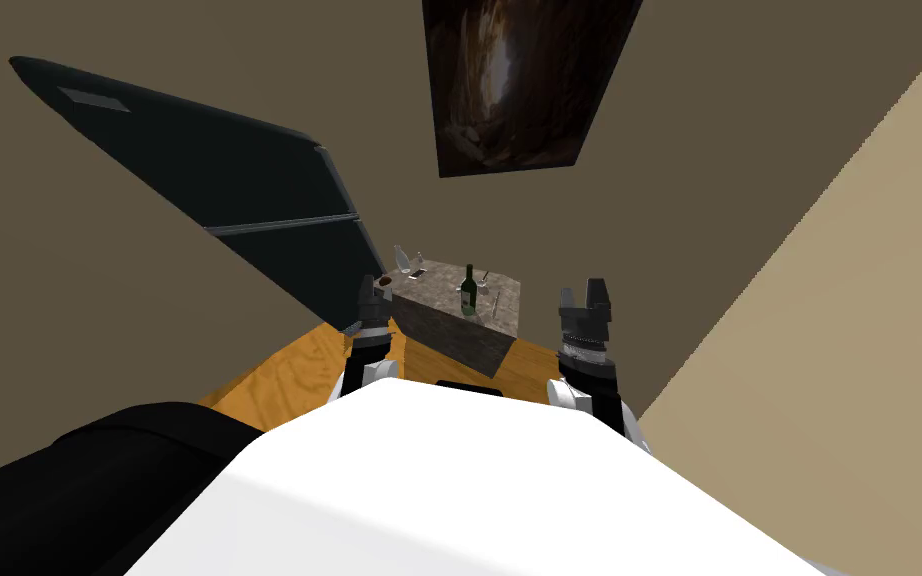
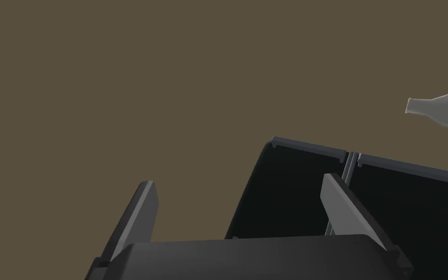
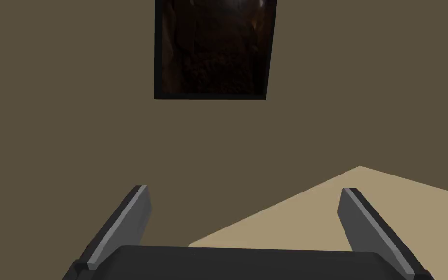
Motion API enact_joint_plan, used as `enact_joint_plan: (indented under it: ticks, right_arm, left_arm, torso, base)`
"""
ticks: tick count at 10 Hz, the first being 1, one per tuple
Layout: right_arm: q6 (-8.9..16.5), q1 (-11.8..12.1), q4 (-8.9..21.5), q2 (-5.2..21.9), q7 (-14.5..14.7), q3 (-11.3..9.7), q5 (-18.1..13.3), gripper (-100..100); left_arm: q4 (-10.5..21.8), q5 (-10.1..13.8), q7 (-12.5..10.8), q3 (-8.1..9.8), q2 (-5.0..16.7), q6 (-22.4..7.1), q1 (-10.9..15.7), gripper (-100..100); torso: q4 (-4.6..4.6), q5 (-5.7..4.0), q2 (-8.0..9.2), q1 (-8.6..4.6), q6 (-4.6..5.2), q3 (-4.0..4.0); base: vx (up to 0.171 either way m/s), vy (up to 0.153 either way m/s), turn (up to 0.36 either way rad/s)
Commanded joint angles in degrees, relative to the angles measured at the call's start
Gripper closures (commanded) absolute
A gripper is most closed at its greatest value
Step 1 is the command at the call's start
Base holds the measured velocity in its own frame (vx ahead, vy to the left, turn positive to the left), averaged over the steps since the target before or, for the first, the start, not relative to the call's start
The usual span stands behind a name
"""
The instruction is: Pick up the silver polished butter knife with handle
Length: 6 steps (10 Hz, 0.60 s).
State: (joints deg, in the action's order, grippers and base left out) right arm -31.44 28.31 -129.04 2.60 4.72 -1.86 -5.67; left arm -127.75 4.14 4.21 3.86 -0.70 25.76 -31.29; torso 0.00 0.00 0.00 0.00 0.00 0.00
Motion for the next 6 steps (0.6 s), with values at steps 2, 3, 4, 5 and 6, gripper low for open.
enact_joint_plan:
  ticks: [2, 3, 4, 5, 6]
  right_arm:
    - [1.74, 2.24, 0.26, 2.95, 0.15, 1.40, 0.30, -100]
    - [2.56, 3.30, 0.38, 3.76, 0.25, 2.10, 0.42, -100]
    - [3.50, 4.54, 0.52, 4.51, 0.40, 2.95, 0.56, -100]
    - [4.56, 5.95, 0.66, 5.20, 0.58, 3.94, 0.70, -100]
    - [5.72, 7.53, 0.80, 5.84, 0.80, 5.07, 0.85, -100]
  left_arm:
    - [0.00, 0.00, 0.00, -0.01, 0.00, 0.00, 0.01, 0]
    - [0.00, 0.00, 0.00, -0.01, 0.00, 0.00, 0.01, 0]
    - [0.00, 0.00, 0.00, -0.01, 0.00, 0.00, 0.00, 0]
    - [0.00, 0.00, 0.00, -0.01, 0.00, 0.00, 0.01, 0]
    - [0.00, 0.00, 0.00, -0.01, -0.01, 0.00, 0.00, 0]
  torso:
    - [0.00, 0.01, 0.00, 0.05, -0.03, 0.00]
    - [0.00, 0.02, 0.02, 0.11, -0.01, 0.01]
    - [0.00, 0.03, 0.02, 0.15, 0.00, 0.01]
    - [0.00, 0.04, 0.02, 0.18, -0.02, 0.01]
    - [0.01, 0.05, 0.04, 0.22, -0.01, 0.02]
  base:
    - [0.000, 0.030, 0.188]
    - [0.001, 0.046, 0.128]
    - [-0.002, 0.055, 0.184]
    - [-0.009, 0.061, 0.187]
    - [-0.008, 0.070, 0.233]
